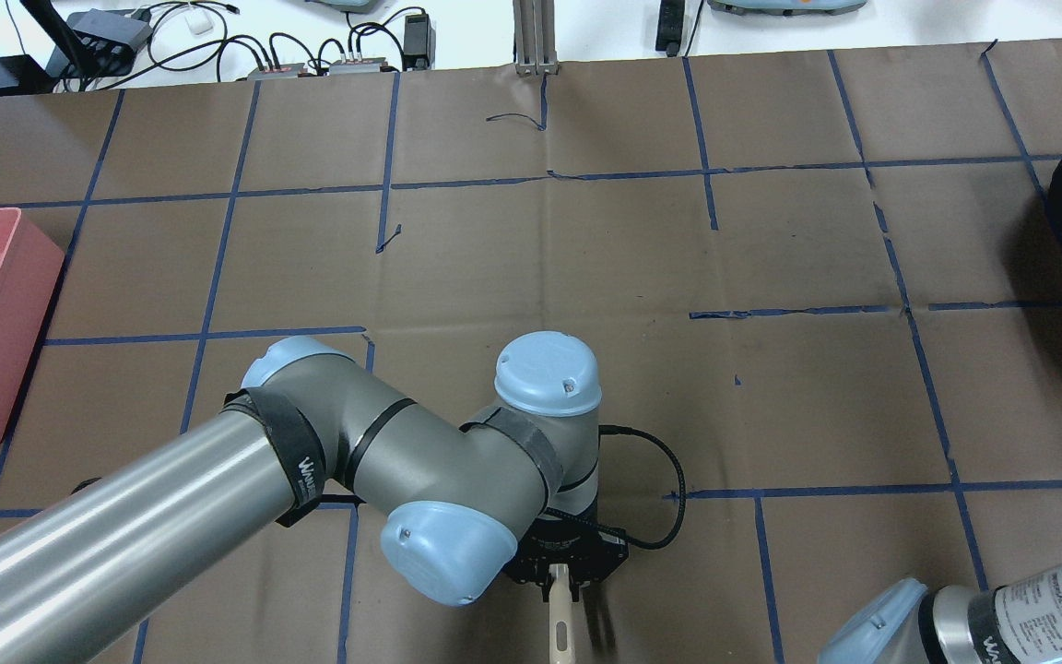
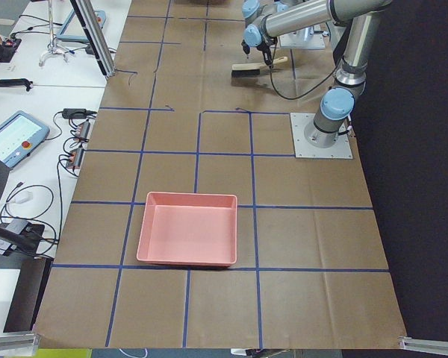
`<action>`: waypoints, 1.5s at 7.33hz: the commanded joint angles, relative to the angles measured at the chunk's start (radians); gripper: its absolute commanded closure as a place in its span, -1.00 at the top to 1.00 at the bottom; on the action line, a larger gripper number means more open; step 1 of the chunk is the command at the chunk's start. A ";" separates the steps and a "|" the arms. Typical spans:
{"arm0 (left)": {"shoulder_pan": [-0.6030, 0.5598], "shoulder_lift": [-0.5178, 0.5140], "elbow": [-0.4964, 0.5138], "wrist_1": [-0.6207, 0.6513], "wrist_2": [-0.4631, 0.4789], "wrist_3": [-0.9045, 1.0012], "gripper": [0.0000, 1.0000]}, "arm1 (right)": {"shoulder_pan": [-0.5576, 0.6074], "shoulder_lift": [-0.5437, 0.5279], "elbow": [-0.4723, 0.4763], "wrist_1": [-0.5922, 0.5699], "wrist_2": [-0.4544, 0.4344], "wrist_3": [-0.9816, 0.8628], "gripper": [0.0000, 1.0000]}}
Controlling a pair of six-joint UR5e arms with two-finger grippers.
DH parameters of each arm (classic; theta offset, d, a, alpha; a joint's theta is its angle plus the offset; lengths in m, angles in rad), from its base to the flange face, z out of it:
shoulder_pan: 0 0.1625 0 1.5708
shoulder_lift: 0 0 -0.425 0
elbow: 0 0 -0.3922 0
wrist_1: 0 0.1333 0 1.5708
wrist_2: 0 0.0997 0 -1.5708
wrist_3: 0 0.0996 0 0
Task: Sweep and dump trash in nearest bin
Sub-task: 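Tip the dustpan over the trash bag with right gripper while left lowers brush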
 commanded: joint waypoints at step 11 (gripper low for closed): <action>0.010 0.020 0.000 0.035 0.078 0.003 0.77 | 0.131 0.083 -0.117 -0.124 -0.322 0.179 -0.94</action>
